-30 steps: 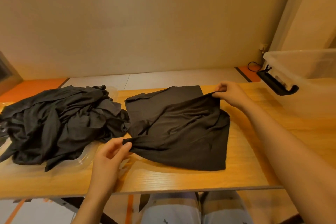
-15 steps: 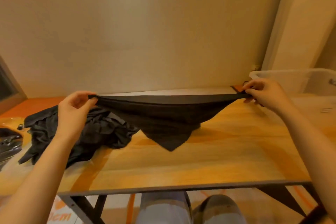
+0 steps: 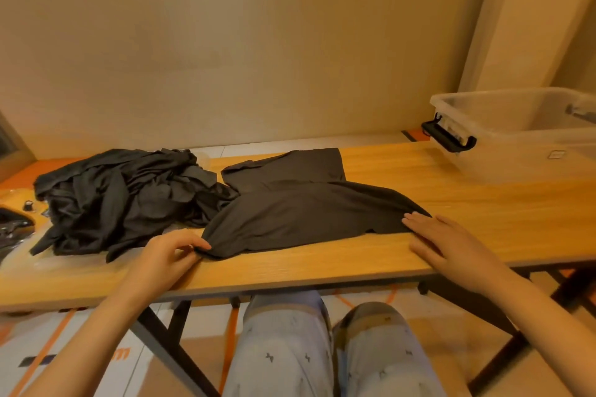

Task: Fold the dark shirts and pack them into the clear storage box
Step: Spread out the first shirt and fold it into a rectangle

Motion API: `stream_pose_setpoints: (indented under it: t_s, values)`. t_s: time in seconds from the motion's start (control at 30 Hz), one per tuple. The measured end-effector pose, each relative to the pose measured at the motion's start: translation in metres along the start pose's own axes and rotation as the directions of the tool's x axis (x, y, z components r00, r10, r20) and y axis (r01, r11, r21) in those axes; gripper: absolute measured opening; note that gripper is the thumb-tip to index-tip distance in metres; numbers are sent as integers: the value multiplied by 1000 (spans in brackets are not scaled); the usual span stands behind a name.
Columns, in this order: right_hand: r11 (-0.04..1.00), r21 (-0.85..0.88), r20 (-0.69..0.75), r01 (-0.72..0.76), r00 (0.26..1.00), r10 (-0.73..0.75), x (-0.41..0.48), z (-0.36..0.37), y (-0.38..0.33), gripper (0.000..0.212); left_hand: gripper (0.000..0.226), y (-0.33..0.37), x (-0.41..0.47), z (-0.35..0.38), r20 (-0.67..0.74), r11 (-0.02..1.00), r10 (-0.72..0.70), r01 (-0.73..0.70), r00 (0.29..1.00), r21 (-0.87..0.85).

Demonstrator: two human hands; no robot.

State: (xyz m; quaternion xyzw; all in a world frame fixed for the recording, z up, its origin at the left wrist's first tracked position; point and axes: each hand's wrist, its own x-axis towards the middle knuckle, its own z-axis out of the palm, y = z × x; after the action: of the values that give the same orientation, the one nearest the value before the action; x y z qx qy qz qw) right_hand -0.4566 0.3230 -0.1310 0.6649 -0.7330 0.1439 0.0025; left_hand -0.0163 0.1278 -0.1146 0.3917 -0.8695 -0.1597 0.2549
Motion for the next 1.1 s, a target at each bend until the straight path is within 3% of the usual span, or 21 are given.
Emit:
stream_pose_setpoints:
  t_s: [0.07, 0.17, 0.4, 0.53, 0.67, 0.83, 1.0, 1.1]
  values:
    - [1000, -21, 32, 2, 999, -1, -11, 1, 3, 71, 44, -1, -5, -1, 22, 1000, 28, -29, 999, 5]
    - [997, -64, -52, 36, 998, -39, -32, 8, 7, 76, 42, -5, -13, -6, 41, 998, 58, -58, 997, 7]
    - [987, -41, -364, 155, 918, -159, -64, 13, 13, 26, 41, -8, -27, -17, 14, 1000, -2, 2, 1000, -15]
    - [991, -68, -408, 113, 904, -131, -68, 2, 13, 35, 35, -4, -29, -21, 43, 999, -47, 48, 998, -20]
    - [997, 38, -362, 73, 930, -54, -59, -12, 11, 34, 35, 4, -22, -23, 29, 996, -71, 73, 997, -50]
    - [967, 253, -263, -18, 961, 86, -27, -39, 7, 32, 43, 18, -6, -34, -46, 975, -80, 69, 996, -213]
    - [962, 252, 43, -105, 994, 97, 26, -69, 4, 23, 27, 23, 38, -51, 19, 933, -141, 139, 990, -332]
    - [959, 249, 85, -137, 989, 120, 76, -87, 19, 16, 23, 21, 83, -65, 38, 912, -172, 174, 984, -371]
